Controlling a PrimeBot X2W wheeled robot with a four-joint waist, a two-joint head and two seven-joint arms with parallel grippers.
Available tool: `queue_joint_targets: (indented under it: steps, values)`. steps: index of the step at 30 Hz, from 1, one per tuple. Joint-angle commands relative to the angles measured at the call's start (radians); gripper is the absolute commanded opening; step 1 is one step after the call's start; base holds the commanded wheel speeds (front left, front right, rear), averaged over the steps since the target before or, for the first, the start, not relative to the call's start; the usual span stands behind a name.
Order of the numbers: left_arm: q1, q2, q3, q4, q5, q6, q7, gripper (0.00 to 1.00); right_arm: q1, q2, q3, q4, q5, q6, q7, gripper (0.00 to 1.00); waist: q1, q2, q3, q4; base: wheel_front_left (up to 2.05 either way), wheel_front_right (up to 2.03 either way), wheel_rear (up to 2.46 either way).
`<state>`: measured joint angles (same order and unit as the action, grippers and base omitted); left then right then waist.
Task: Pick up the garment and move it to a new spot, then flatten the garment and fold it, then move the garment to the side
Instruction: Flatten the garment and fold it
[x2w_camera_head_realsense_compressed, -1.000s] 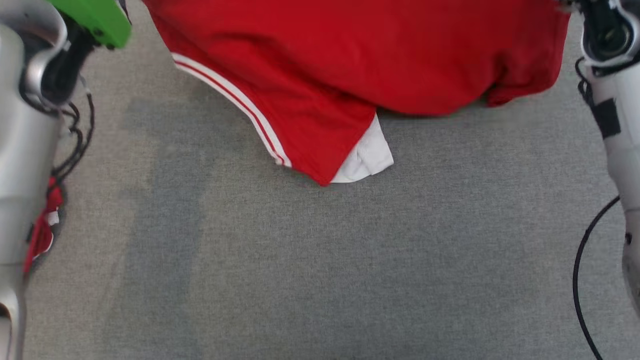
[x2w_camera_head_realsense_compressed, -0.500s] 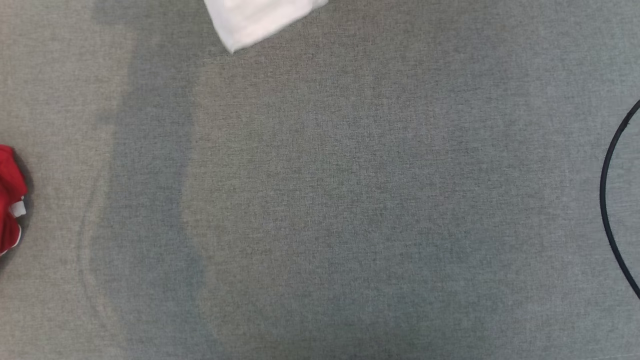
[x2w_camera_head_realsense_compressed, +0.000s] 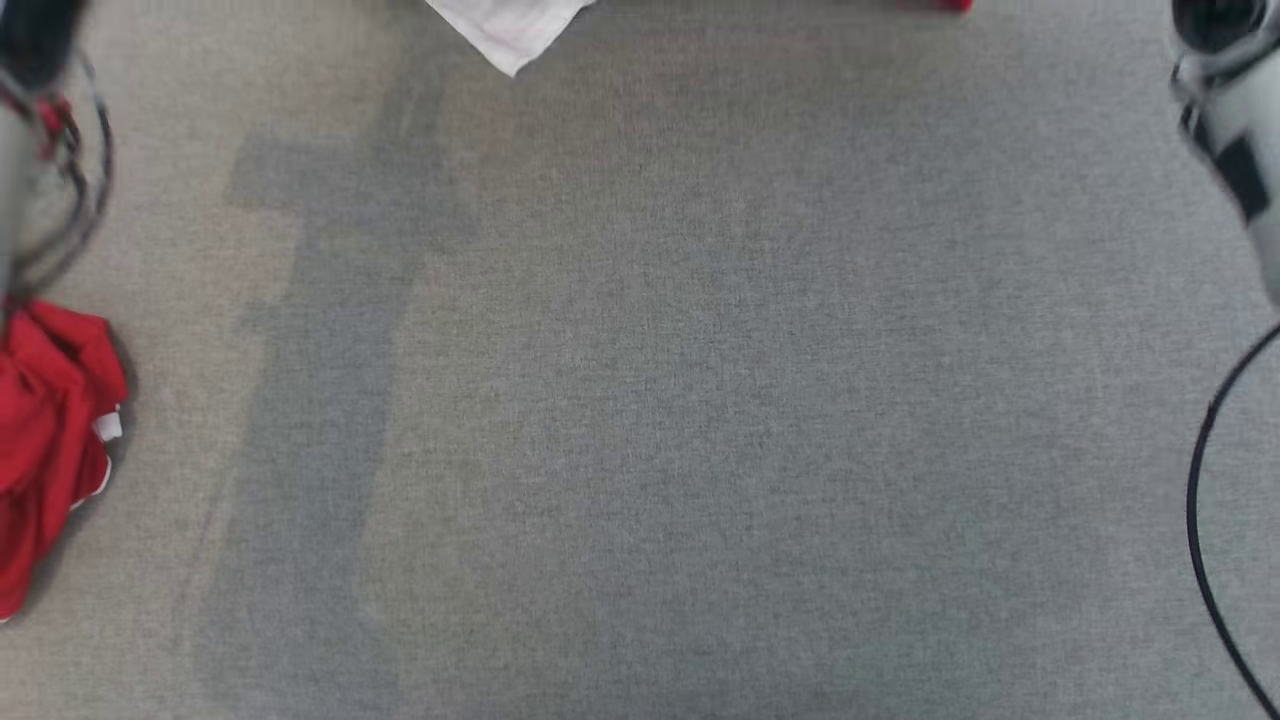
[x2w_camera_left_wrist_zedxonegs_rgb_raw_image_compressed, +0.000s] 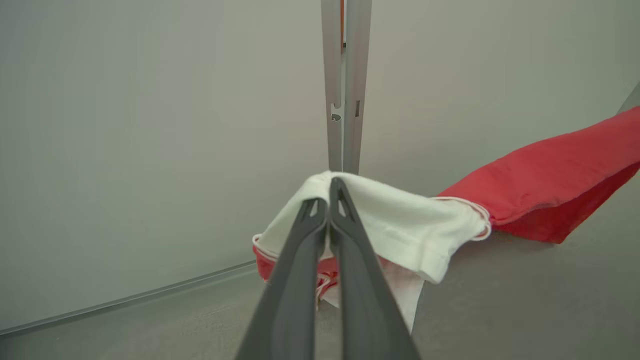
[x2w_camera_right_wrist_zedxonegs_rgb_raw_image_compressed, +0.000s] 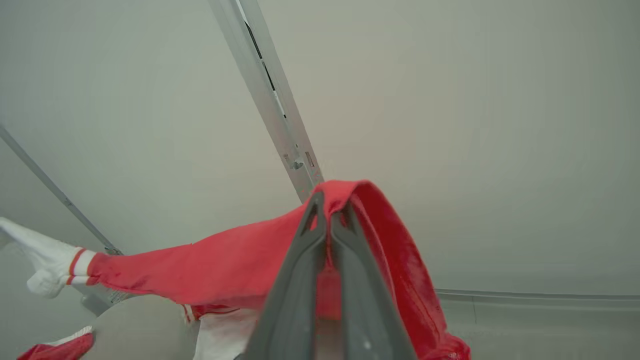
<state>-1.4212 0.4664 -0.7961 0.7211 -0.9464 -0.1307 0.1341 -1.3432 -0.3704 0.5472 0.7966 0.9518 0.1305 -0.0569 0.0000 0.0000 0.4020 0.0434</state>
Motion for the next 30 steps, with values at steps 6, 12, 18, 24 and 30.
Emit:
queue_joint_targets:
  steps: [6,12,18,24,30]
  values:
    - [0.276,0.097,-0.1,-0.119,-0.126,0.0,0.134,0.0,0.279,-0.076,0.118,-0.048,0.118,0.0,0.097,0.0,0.0,0.0,-0.195,-0.009,0.0,0.0,0.0]
    - [0.503,0.185,-0.164,-0.24,-0.25,0.009,0.313,0.0,0.483,-0.151,0.226,-0.133,0.225,0.0,0.256,0.0,0.0,0.0,-0.319,-0.02,0.0,0.0,0.0]
    - [0.66,0.285,-0.219,-0.431,-0.38,0.053,0.52,0.0,0.612,-0.227,0.293,-0.196,0.318,0.0,0.434,0.0,0.0,0.0,-0.381,-0.027,0.0,0.0,0.0]
    - [0.76,0.402,-0.258,-0.662,-0.484,0.092,0.666,0.0,0.717,-0.282,0.334,-0.243,0.413,0.0,0.663,0.0,0.0,0.0,-0.399,-0.036,0.0,0.0,0.0]
    - [0.834,0.496,-0.278,-0.831,-0.554,0.152,0.729,0.0,0.822,-0.388,0.349,-0.371,0.431,0.0,0.75,0.0,0.0,0.0,-0.395,-0.038,0.0,0.0,0.0]
